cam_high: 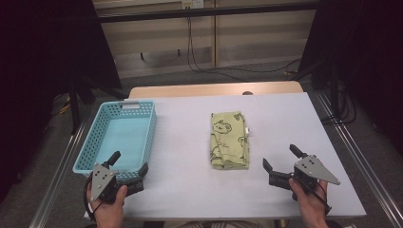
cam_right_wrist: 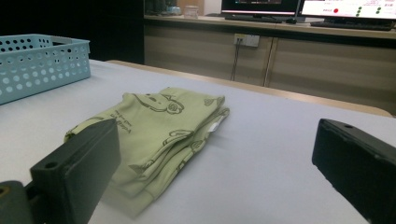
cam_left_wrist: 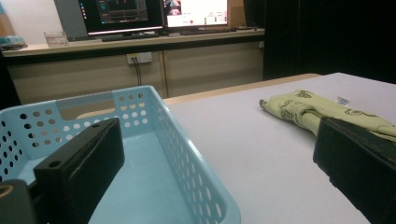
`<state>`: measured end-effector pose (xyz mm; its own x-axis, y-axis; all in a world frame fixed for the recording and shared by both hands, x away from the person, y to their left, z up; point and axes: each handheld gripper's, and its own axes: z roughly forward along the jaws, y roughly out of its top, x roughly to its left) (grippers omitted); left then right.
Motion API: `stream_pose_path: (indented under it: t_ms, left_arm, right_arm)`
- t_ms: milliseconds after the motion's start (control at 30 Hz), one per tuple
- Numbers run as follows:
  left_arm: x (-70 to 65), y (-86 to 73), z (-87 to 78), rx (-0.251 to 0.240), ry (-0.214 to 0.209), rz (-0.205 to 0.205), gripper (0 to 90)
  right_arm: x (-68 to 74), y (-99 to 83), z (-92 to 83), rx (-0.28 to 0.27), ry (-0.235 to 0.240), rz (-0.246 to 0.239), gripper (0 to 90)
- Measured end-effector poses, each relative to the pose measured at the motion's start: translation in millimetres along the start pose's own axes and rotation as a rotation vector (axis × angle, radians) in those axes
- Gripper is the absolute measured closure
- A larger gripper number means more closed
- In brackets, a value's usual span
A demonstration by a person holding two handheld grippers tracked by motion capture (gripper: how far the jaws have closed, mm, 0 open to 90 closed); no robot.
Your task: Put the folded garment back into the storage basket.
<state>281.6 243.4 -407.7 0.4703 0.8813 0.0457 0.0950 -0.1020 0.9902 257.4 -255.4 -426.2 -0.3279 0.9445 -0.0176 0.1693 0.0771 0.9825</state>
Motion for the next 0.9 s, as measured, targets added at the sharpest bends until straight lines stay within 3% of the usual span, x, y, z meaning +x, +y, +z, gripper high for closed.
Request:
stream_pose_path:
  t_ms: [100, 200, 233, 333, 367, 533, 667, 833, 900]
  left_arm:
    - [0.0, 0.1, 1.0, 0.006, -0.002, 0.016, 1.8]
    - [-2.5, -0.6, 3.8, 0.008, -0.011, -0.009, 1.8]
    - [-1.3, -0.3, 3.6, 0.028, -0.015, 0.014, 1.8]
    - [-4.4, -0.8, 5.0, 0.024, -0.03, -0.004, 2.2]
    - [-3.7, -0.7, 4.8, 0.037, -0.029, 0.019, 2.2]
    - [-5.0, -2.1, 7.1, 0.037, -0.035, 0.005, 3.6]
    - [-7.9, -1.8, 7.9, 0.047, -0.049, 0.002, 3.7]
    - [-10.8, 0.7, 11.5, 0.047, -0.071, 0.032, 4.5]
    - [-13.7, 0.6, 14.4, 0.052, -0.086, 0.014, 4.6]
  right_arm:
    - [-0.6, -0.4, 2.0, 0.008, 0.013, 0.004, 0.2]
    - [-1.1, -0.7, 3.9, 0.016, 0.028, 0.022, 0.6]
    - [-1.6, -1.0, 4.8, 0.019, 0.03, 0.022, 0.7]
    - [-1.1, -1.9, 8.0, 0.023, 0.043, 0.03, 1.9]
    - [-0.9, -2.2, 9.1, 0.023, 0.048, 0.024, 1.9]
    - [0.7, -2.8, 11.7, 0.038, 0.049, 0.012, 1.5]
    - [3.7, -3.2, 12.4, 0.056, 0.084, -0.004, 1.0]
    - [8.2, -5.2, 15.6, 0.081, 0.122, -0.016, 1.5]
    - [9.6, -6.0, 18.0, 0.097, 0.135, -0.015, 1.7]
